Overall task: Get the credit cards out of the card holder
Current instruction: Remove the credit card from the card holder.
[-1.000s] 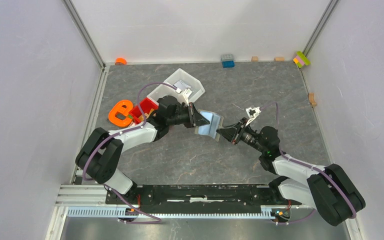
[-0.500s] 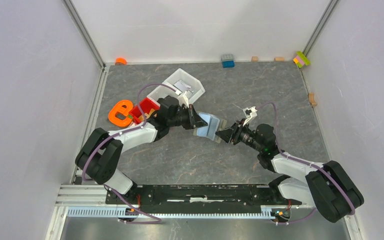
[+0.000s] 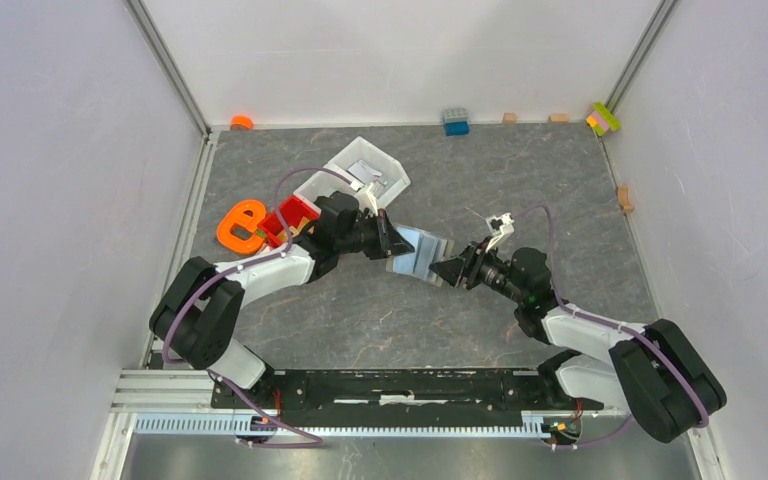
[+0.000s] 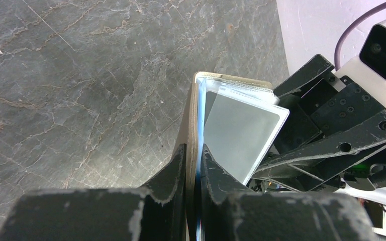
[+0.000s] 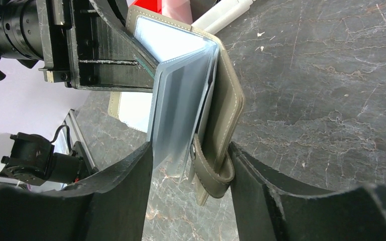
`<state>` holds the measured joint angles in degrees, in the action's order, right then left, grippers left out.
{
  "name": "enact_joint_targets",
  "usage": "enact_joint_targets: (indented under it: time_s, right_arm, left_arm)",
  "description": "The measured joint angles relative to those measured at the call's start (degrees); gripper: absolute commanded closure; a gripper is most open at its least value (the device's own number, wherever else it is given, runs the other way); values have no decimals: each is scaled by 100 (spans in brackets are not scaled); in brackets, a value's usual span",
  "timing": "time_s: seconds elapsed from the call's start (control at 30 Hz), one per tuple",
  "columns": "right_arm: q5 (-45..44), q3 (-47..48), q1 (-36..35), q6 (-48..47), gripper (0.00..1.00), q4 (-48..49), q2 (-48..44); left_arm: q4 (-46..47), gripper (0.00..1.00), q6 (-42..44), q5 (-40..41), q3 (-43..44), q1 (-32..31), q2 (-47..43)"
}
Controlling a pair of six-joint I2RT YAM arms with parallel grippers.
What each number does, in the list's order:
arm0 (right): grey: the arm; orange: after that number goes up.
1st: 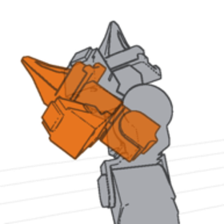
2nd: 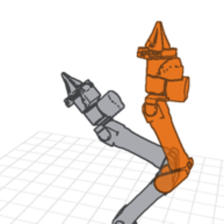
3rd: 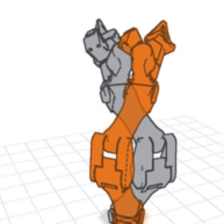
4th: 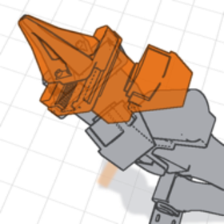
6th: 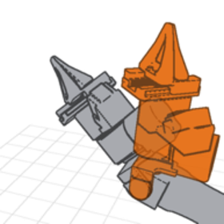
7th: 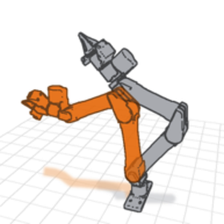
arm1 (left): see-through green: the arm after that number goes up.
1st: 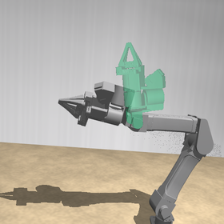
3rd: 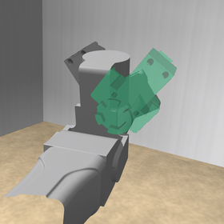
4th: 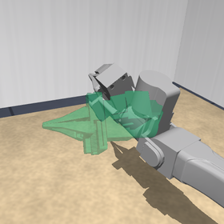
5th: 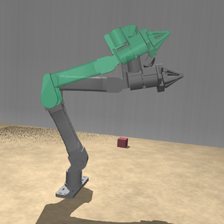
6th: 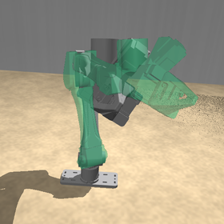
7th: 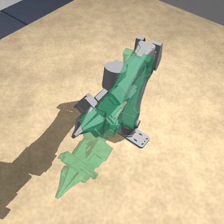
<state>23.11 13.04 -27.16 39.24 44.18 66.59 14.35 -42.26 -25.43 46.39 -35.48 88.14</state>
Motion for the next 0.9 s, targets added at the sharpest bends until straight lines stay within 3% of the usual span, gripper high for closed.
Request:
enact_joint_targets:
  time_s: [0.43, 0.9]
  right_arm:
    - [87, 0, 0, 55, 28, 122, 114]
    - [129, 2, 0, 98, 34, 151, 271]
  left_arm:
    - [-55, 97, 0, -13, 50, 0, 0]
    - [256, 95, -4, -446, 131, -79, 140]
